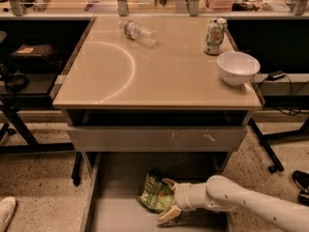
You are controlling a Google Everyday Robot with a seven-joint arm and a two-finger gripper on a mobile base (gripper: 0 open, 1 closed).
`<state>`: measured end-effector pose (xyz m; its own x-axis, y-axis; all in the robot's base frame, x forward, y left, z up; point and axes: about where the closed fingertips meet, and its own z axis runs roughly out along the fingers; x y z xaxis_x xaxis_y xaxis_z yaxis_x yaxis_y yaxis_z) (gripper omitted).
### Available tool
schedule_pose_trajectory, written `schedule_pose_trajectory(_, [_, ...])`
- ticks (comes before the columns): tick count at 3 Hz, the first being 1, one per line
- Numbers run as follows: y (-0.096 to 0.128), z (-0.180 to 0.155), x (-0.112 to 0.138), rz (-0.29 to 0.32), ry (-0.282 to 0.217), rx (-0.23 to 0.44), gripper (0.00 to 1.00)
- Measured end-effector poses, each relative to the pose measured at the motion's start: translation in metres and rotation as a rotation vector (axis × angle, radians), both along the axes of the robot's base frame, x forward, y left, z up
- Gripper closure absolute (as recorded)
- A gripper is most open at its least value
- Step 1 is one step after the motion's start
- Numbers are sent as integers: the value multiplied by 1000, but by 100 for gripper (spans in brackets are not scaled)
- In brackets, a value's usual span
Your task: Pick green jalapeno chip bag from middle drawer and place on counter
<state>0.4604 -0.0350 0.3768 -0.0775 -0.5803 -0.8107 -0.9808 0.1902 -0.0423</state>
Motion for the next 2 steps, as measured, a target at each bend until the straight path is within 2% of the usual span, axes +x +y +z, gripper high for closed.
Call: schedule_pose_trajectory(2, [0, 0, 0, 0, 0, 0, 64])
